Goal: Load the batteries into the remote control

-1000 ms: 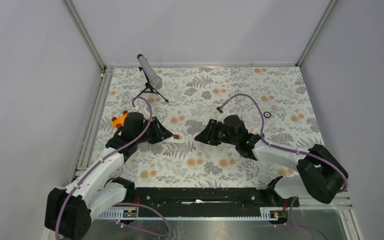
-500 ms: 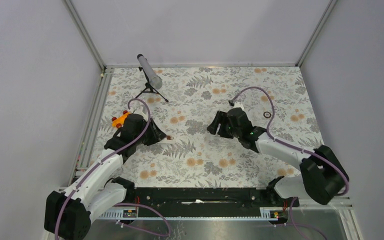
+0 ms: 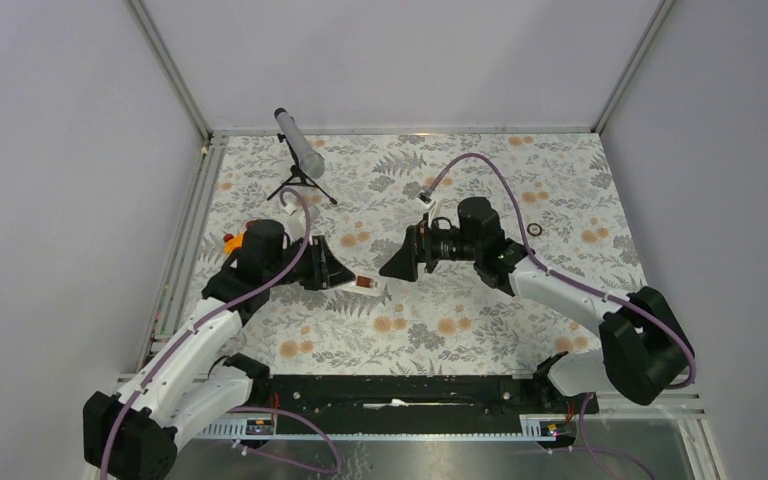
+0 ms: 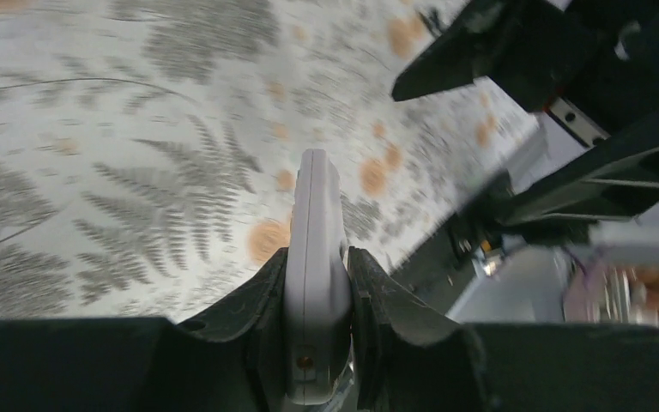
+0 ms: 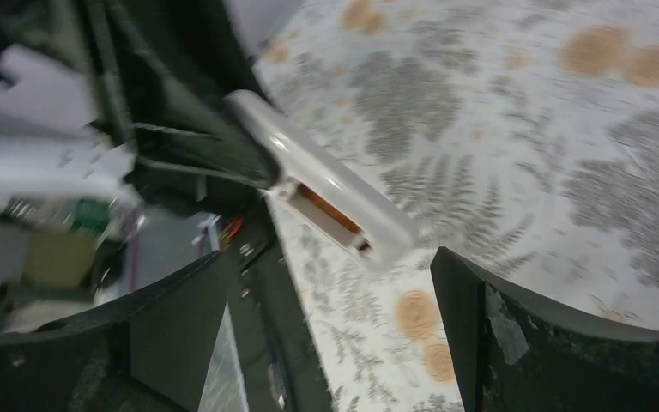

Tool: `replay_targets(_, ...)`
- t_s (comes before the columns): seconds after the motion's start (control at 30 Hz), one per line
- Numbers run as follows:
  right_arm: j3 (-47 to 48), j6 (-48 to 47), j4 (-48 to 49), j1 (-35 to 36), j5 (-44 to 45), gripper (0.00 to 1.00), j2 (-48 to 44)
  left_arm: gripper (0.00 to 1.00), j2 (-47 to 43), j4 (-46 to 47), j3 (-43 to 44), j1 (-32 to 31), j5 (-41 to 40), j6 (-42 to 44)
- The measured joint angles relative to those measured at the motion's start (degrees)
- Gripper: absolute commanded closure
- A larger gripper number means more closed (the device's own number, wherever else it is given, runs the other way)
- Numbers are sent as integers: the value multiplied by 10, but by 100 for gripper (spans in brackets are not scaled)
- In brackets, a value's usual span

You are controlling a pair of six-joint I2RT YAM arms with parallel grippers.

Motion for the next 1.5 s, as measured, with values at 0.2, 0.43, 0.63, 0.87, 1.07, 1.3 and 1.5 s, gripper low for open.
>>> replay_targets(0.2,-3,-44,11,1,-151,3,-54,100,-16,5,11,-44,130,38)
replay_targets(0.43,-2,-120,-59,70,-219,11,-56,100,-50,38,14,-59,220,42)
replay_targets(0.63,-3,-120,-60,91,-259,45,-51,100,-57,54,25,-73,271,47)
replay_targets(0.87,-15,-70,-10,91,-290,95,-51,46,-60,57,26,-79,291,53)
replay_targets(1.07,-18,-43,8,91,-293,96,-58,26,-72,67,33,-79,277,53)
replay_targets(1.3,-18,-41,1,84,-270,100,-85,18,-84,44,50,-79,217,57)
replay_targets(1.5,-32,-31,-41,0,-123,98,-158,17,-63,-29,178,-79,-36,86)
